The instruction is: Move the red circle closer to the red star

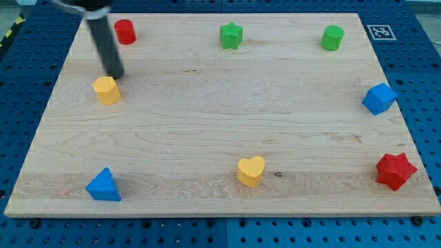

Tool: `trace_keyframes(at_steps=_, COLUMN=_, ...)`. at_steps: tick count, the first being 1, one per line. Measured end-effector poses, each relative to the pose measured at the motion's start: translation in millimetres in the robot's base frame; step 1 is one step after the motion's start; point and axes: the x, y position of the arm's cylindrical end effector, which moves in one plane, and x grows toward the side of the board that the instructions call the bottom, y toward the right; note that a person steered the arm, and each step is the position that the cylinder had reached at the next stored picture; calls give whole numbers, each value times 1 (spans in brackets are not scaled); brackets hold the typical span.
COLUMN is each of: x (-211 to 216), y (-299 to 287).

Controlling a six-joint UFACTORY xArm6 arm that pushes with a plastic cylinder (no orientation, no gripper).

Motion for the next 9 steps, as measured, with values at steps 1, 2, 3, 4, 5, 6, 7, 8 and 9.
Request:
trace_keyframes(at_steps=1, x=-58, y=-54)
trace_keyframes(at_steps=2, x=-123, y=-54)
trace_keyframes(at_steps=3, x=-141, y=-29)
trace_keyframes(at_steps=4, x=-106, y=29)
trace_keyframes(at_steps=5, x=-34, y=85)
trace_keyframes(at_steps=6, x=-15, y=104)
trace_keyframes(at_steps=7, x=-41, y=101)
trace_keyframes(at_steps=8, x=-62, y=113)
trace_keyframes(at_steps=9, x=-23, y=171)
